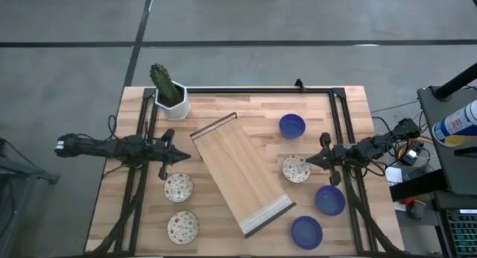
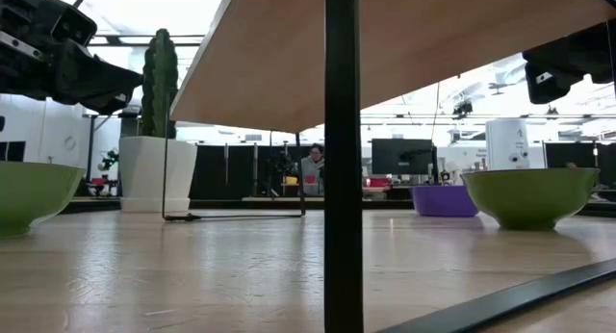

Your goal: Pick & Place Mini bowls

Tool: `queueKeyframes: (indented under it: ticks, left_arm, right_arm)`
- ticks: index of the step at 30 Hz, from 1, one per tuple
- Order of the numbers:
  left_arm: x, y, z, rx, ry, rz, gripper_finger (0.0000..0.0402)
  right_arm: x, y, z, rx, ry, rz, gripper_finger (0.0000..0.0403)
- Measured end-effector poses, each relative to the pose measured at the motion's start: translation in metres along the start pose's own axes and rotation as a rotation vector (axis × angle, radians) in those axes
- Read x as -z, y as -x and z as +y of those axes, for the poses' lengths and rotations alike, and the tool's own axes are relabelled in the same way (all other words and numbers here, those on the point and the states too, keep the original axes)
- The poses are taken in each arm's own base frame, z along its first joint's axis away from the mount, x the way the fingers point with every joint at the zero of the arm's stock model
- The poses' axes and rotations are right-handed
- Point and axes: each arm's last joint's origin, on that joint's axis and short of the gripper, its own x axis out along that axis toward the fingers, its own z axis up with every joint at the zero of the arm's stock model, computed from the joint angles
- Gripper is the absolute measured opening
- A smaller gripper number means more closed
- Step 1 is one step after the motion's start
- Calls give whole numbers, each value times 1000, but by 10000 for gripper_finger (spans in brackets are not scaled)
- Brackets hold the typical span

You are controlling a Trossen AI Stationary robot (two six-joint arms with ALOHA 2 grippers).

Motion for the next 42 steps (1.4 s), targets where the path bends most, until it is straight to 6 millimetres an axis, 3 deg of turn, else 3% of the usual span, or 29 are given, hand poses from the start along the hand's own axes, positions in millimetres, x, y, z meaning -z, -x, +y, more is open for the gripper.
queueKeyframes:
  ticks: [42]
  left_arm:
    - [0,0,0,0,0,0,0]
  right_arm:
    - [-1,0,0,-2,-30,-11,8]
